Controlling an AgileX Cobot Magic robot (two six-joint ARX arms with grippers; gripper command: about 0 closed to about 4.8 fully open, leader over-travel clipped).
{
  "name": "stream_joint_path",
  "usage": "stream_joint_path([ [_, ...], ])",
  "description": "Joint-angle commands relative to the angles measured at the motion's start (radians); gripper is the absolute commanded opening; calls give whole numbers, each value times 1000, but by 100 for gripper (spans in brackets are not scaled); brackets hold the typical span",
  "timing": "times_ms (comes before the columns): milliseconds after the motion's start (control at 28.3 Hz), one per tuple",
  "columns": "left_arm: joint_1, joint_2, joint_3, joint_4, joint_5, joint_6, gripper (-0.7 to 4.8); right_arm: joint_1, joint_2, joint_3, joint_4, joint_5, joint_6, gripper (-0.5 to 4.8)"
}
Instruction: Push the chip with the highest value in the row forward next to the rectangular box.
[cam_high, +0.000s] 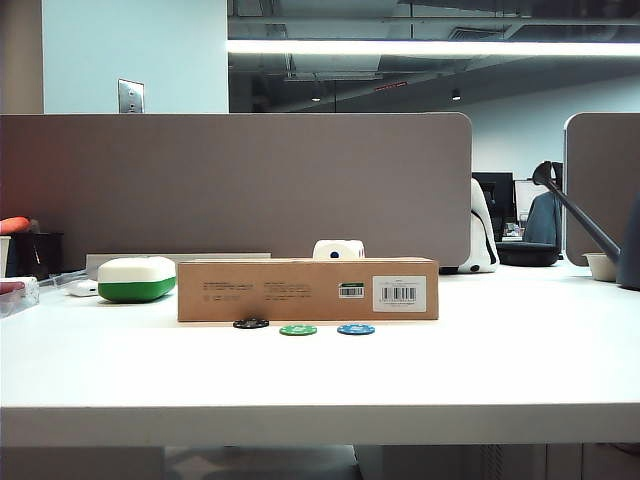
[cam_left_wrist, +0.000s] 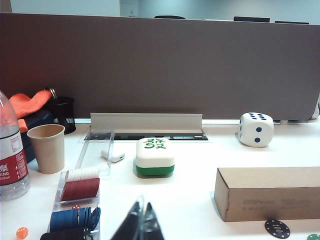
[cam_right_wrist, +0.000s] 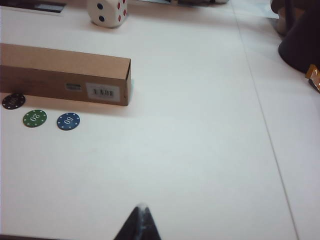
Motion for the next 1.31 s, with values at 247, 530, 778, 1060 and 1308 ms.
stream_joint_path([
  [247,0,0,-25,-105,0,0,-5,0,-2,2,-18,23,41,-9],
  [530,24,0,-129,10,3,0,-5,0,-4,-6,-19,27,41,-9],
  [778,65,0,-139,-5,3,0,-5,0,-4,-32,-3,24,51,-9],
  [1060,68,0,-138,71,4,0,-5,0,-4,-35,-3,34,71,-9],
  [1308,66,0,-138,81,4,0,-5,0,-4,-35,22,53,70,-8],
])
